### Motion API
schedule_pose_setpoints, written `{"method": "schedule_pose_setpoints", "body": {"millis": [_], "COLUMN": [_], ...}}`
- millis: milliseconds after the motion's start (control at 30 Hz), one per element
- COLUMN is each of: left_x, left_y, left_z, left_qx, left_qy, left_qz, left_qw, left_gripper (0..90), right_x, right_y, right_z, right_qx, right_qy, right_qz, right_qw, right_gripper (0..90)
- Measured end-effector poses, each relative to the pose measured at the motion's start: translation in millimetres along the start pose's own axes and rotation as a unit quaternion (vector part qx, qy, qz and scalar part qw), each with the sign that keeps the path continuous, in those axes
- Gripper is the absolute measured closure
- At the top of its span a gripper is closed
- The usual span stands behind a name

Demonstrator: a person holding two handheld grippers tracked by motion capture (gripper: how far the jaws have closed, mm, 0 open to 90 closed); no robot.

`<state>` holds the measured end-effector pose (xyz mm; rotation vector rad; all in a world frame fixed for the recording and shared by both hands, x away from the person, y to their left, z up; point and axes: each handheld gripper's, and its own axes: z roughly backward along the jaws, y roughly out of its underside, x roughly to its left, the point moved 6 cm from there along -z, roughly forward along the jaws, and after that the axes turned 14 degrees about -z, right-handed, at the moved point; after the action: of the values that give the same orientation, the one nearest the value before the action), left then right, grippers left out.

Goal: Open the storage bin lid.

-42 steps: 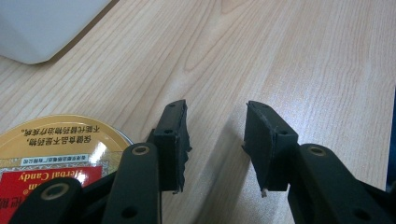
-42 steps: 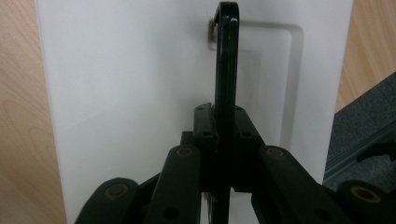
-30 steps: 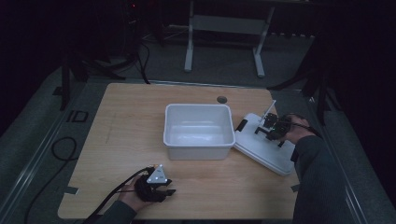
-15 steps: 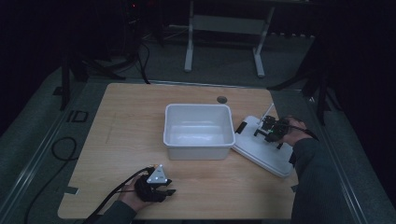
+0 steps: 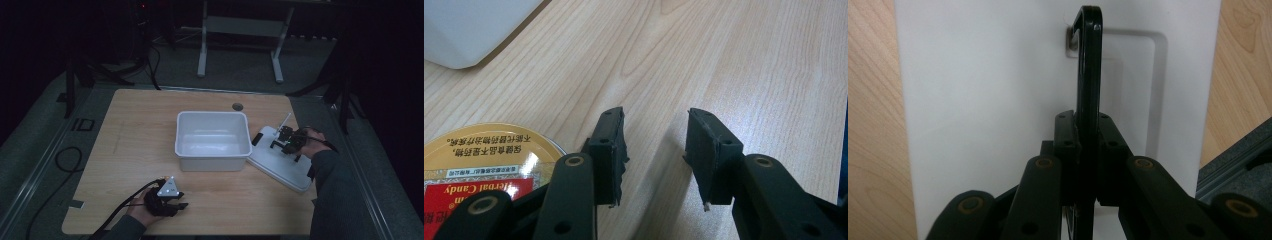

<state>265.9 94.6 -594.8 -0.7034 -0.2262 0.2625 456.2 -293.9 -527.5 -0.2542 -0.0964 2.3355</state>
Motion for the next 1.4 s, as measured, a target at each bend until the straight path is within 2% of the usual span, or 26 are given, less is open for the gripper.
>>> {"method": "schedule_pose_setpoints", "body": {"millis": [300, 500, 633, 867, 1133, 1200, 1333, 1400], "left_x": [0.1, 0.1, 0.1, -0.1, 0.2, 0.1, 0.2, 0.5], "left_y": [0.1, 0.1, 0.1, 0.0, 0.1, 0.1, 0.0, 0.0], "left_z": [0.1, 0.2, 0.3, 0.5, 0.5, 0.5, 0.6, 0.8], "left_qx": [0.0, 0.001, 0.0, 0.001, 0.0, 0.0, 0.002, 0.004], "left_qy": [0.0, 0.001, 0.003, 0.004, 0.006, 0.005, 0.003, 0.002], "left_qz": [0.0, 0.0, 0.001, -0.001, 0.001, 0.0, -0.002, -0.002], "left_qw": [1.0, 1.0, 1.0, 1.0, 1.0, 1.0, 1.0, 1.0], "left_gripper": [59.3, 59.3, 59.2, 59.3, 59.5, 59.5, 60.6, 60.6], "right_x": [2.5, 5.2, 6.7, 10.8, 24.9, 29.7, 35.3, 41.6], "right_y": [2.2, 0.9, 2.0, 3.9, 1.8, 2.5, 5.5, 8.5], "right_z": [-1.2, 4.6, 9.1, 16.0, 25.9, 29.3, 30.2, 30.0], "right_qx": [-0.004, -0.014, -0.023, -0.049, -0.091, -0.104, -0.109, -0.12], "right_qy": [-0.008, -0.016, -0.037, -0.029, -0.014, -0.02, -0.014, -0.016], "right_qz": [-0.001, 0.005, -0.005, -0.006, 0.007, 0.012, 0.019, 0.022], "right_qw": [1.0, 0.9998, 0.999, 0.9984, 0.9957, 0.9942, 0.9938, 0.9924], "right_gripper": [81.2, 64.6, 52.8, 43.0, 40.1, 40.4, 40.3, 41.2]}}
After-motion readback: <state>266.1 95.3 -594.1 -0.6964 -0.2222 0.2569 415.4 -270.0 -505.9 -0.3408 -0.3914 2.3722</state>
